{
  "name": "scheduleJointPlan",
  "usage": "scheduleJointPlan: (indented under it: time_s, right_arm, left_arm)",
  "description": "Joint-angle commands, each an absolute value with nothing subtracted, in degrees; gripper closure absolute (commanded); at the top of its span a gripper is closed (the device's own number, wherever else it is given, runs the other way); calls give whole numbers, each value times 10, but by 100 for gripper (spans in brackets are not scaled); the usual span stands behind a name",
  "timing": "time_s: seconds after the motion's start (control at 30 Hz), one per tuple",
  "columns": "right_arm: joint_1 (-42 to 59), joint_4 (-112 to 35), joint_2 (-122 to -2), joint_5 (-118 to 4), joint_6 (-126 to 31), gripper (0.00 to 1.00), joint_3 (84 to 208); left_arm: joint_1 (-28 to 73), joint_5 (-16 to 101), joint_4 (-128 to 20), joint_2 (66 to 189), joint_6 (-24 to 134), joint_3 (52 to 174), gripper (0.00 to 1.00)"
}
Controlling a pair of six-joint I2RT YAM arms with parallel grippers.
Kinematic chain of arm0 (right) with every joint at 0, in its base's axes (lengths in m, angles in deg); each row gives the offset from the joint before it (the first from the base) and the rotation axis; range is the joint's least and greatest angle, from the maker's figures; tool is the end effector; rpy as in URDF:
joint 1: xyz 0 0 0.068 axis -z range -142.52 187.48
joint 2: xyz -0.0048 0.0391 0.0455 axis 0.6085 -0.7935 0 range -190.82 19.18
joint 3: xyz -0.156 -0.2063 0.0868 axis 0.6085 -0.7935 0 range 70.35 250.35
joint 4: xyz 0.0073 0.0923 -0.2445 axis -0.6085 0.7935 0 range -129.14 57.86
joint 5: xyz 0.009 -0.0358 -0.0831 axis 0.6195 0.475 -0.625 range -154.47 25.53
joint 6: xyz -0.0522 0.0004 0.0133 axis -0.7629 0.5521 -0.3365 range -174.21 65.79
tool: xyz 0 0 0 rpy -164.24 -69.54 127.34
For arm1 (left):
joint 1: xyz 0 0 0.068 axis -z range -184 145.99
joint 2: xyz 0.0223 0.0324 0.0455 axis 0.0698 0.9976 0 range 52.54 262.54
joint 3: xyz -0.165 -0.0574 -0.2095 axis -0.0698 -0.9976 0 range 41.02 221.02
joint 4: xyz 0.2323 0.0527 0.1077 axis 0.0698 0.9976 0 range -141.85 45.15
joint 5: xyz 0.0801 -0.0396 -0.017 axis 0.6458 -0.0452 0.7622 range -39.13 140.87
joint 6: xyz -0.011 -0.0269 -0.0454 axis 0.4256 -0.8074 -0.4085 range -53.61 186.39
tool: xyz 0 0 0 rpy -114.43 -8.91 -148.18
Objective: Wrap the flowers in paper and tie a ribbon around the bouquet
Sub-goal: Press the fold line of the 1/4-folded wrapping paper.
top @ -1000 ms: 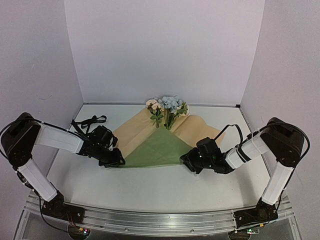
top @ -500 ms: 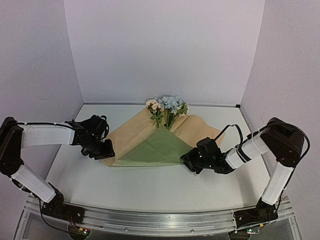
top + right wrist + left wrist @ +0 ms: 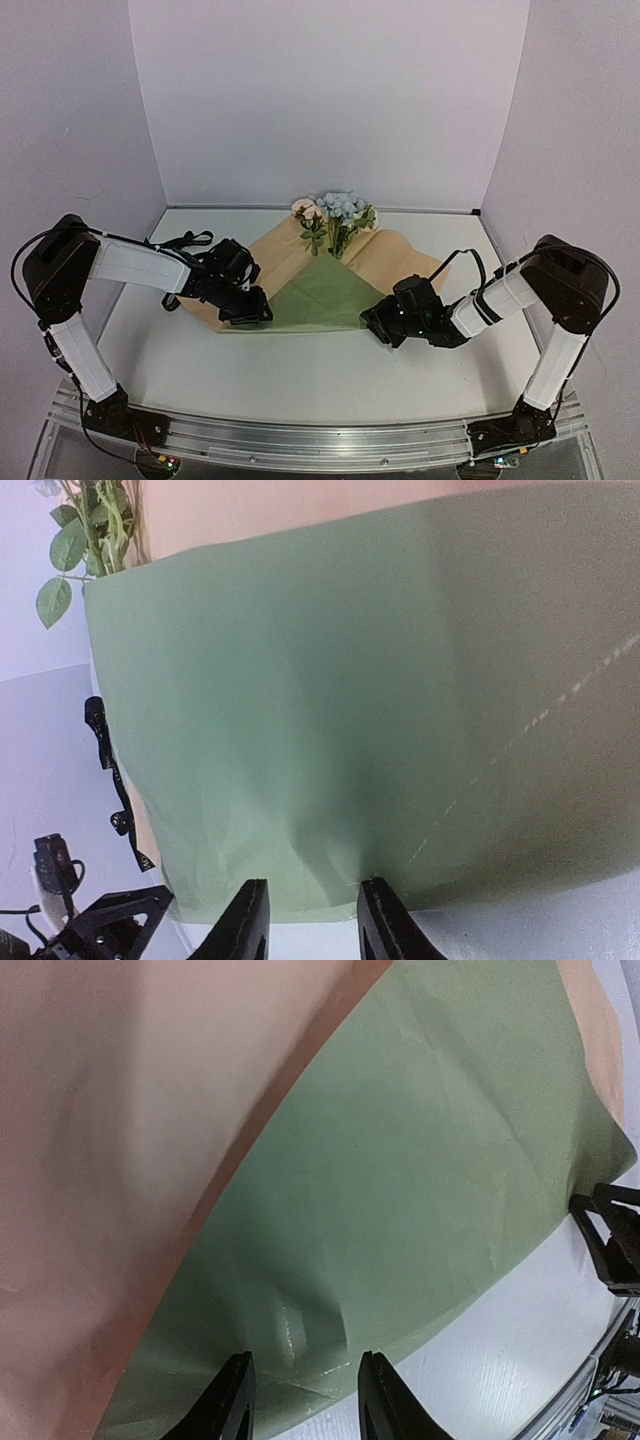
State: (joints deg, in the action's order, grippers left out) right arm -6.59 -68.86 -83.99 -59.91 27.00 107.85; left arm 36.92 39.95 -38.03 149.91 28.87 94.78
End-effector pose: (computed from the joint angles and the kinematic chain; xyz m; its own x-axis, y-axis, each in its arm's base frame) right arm 0.2311 0.2277 0.1078 -0.7954 0.6011 -0.0776 0.3039 0.5063 0.8070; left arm 0.2459 -0.2221 0.1580 -0.9438 0.0267 -0.3296 0.1834 0.8717 -0.4544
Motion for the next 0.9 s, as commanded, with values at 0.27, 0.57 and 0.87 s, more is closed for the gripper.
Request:
scheduleJointPlan:
  time_s: [0.27, 0.57, 0.87]
  right_arm:
    - [-65, -608, -860, -623, 282, 68, 1059]
    - [-47, -668, -836, -634, 330, 62, 1005]
    - [6, -728, -787, -645, 359, 57, 923]
  left_arm:
    - [363, 384, -458, 1545, 265, 895, 64]
    - [350, 396, -428, 1577, 266, 873, 65]
    - [342, 398, -425, 1578, 268, 861, 65]
